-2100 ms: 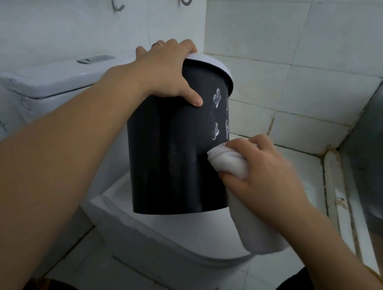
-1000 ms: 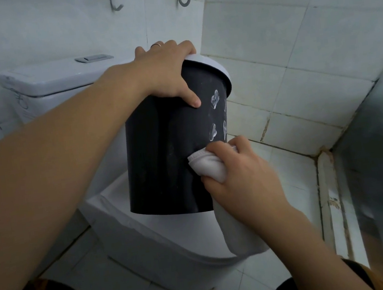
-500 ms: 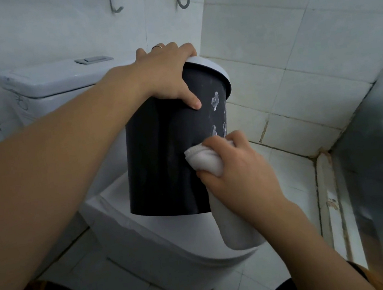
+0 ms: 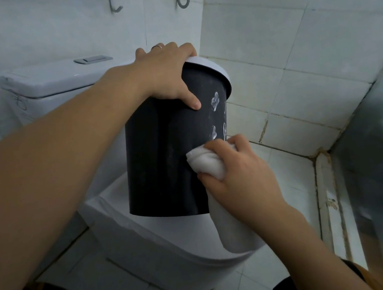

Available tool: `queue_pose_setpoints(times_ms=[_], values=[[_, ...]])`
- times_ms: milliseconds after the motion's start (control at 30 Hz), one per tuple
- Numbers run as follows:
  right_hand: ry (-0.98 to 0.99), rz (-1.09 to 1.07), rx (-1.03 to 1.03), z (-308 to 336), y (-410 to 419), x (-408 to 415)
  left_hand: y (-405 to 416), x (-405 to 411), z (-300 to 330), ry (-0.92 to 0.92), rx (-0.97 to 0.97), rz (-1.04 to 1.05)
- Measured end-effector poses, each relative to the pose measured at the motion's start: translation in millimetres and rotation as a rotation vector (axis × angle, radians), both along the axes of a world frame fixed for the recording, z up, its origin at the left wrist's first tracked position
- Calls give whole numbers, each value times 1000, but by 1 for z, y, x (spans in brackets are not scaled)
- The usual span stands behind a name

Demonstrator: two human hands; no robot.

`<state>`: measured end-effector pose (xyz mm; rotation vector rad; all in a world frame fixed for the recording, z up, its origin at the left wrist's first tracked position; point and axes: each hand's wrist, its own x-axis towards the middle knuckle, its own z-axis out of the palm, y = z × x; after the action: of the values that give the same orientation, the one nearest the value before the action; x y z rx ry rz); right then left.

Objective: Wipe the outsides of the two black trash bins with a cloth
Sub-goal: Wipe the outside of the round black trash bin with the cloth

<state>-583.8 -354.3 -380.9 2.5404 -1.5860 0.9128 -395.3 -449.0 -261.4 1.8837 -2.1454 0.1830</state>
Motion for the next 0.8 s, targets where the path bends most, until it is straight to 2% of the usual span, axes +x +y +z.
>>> queue_pose_setpoints(times_ms=[167, 333, 500, 633, 800], values=[[-20, 24, 7, -7, 0, -2, 4, 7, 0, 31, 8, 12], [-49, 41, 106, -21, 7, -18, 4, 6, 1, 35, 2, 6], [-109, 1, 63, -5, -5, -13, 6, 4, 2, 32, 3, 7], [-84, -1, 56, -2, -7, -3, 8, 5, 3, 28, 3, 5], [-43, 19, 147, -12, 2, -12, 9, 11, 4, 57, 11, 9]])
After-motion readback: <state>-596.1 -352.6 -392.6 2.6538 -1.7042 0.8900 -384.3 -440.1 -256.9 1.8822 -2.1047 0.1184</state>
